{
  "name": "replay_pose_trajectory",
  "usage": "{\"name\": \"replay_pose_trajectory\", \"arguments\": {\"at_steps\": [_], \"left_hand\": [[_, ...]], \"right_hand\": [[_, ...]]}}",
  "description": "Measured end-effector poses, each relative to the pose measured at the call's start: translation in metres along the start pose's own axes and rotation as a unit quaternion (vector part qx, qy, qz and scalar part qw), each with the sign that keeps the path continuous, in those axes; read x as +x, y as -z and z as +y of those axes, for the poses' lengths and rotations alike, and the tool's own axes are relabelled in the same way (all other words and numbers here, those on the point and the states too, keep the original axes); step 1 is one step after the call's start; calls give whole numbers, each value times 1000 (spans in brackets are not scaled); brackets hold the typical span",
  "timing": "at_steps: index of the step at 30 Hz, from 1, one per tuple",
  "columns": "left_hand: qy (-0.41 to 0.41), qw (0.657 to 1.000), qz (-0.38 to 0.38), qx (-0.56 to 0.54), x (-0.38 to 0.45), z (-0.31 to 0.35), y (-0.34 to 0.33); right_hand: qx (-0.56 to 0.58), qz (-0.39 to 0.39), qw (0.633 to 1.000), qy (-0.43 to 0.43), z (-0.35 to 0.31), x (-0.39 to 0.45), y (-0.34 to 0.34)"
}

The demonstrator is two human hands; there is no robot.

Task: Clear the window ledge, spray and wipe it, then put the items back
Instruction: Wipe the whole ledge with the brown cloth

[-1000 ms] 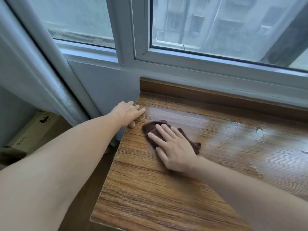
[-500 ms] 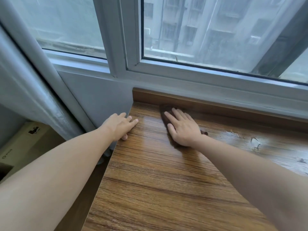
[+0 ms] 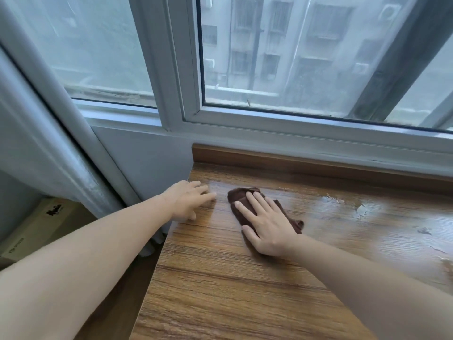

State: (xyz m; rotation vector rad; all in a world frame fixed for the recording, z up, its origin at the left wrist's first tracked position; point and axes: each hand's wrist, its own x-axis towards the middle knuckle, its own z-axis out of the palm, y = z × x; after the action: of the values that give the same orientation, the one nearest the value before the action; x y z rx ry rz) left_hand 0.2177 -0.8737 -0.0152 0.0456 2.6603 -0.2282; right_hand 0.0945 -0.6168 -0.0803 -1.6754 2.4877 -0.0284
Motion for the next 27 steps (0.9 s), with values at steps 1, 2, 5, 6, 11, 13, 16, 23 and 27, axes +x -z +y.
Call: {"name": "replay_pose_trajectory", "arguments": {"at_steps": [1,2,5,6,11,13,16,23,27], "left_hand": [[-13,999,-2,-33,-1,7,3],[-20,998,-9,-63,-2,14,4],[-20,995,-60,-82,1,30,-1],[-17,994,-77,-82,4,34,-7],[-9,987,-96,-126,5,37,-17],[-7,987,-91,-136,5,36,-18],[5,984,-81,-157,6,37,-20],[10,983,-79,-166,4,39,-17],[14,983,-81,-165,3,41,-14]], "right_hand": [[-4,-6,1000,12,-3,-12,0],[-7,-11,1000,25,-5,-24,-1],[-13,-29,998,50,-5,-47,-4],[-12,-34,998,52,-1,-48,-4],[-17,-9,1000,3,39,-11,3],[-15,12,998,-56,55,18,5],[-7,29,993,-114,66,53,7],[-10,32,996,-77,55,39,2],[-6,13,1000,14,22,-6,1]]}}
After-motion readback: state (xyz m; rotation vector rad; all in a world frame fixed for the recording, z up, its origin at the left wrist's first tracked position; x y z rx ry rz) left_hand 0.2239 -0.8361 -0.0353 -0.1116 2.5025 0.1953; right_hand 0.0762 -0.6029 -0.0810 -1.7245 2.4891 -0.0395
